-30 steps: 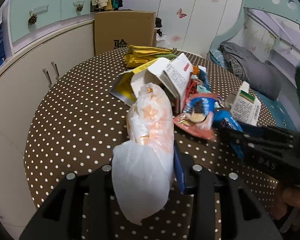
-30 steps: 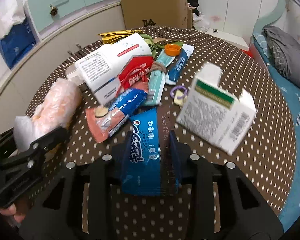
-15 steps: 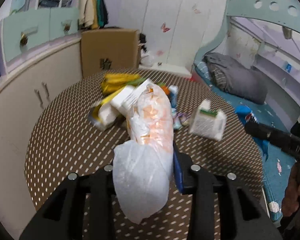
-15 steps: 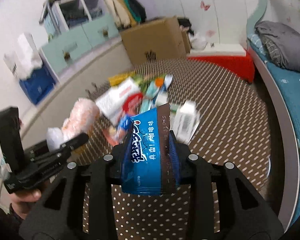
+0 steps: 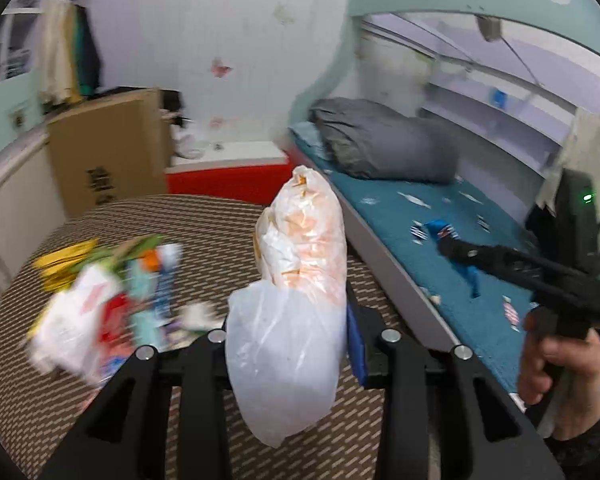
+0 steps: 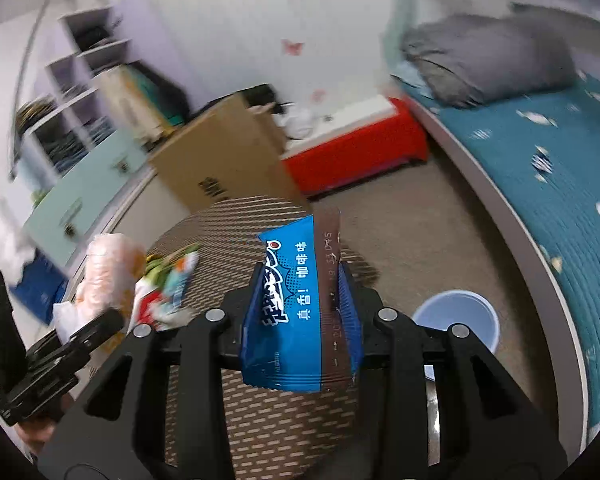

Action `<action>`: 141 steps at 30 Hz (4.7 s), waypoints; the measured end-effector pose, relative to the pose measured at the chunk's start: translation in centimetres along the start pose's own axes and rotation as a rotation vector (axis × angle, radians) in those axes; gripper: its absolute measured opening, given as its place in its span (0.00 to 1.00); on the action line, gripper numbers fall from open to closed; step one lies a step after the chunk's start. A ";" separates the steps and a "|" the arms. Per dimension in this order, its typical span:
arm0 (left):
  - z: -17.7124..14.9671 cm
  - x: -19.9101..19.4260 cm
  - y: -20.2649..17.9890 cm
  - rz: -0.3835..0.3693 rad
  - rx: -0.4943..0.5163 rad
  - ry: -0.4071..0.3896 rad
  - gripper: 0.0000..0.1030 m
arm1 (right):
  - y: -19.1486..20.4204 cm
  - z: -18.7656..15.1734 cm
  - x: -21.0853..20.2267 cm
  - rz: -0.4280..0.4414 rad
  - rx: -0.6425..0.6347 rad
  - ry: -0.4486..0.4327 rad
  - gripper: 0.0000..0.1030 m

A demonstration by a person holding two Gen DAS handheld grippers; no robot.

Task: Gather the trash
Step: 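Carry both items to the clear bin and open both tools to drop them, then return both tools to the table over the remaining trash, then grasp the pink cookie wrapper with the left tool while the right tool grasps the white medicine box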

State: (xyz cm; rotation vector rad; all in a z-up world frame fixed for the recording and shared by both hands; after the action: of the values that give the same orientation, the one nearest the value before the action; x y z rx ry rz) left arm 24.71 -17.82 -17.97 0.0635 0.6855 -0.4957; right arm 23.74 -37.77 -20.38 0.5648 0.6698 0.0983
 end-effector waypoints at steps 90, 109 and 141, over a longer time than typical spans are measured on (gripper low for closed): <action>-6.0 -5.6 14.6 0.320 -0.118 -0.019 0.92 | 16.1 -9.4 8.8 0.103 -0.547 0.247 0.94; -11.2 0.0 16.3 0.237 -0.149 0.187 0.54 | 17.1 -13.1 10.9 0.140 -0.582 0.361 0.39; -10.7 -3.6 10.4 0.074 -0.154 0.112 0.37 | 12.9 -8.5 4.4 0.159 -0.367 0.185 0.35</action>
State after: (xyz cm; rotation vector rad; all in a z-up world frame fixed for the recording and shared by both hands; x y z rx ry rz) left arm 20.80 -4.82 -25.16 -0.0288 0.8261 -0.3689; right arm 23.15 -21.74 -21.46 0.2553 0.7642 0.4175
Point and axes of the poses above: each gripper's, at about its wrist camera, not at the fingertips, and x roughly the way its jaws point, y to its left, z to its top, the point moved 9 cm from there along x, roughly the way its jaws point, and after that the axes turned 2 degrees about x, right-handed, at the moved point
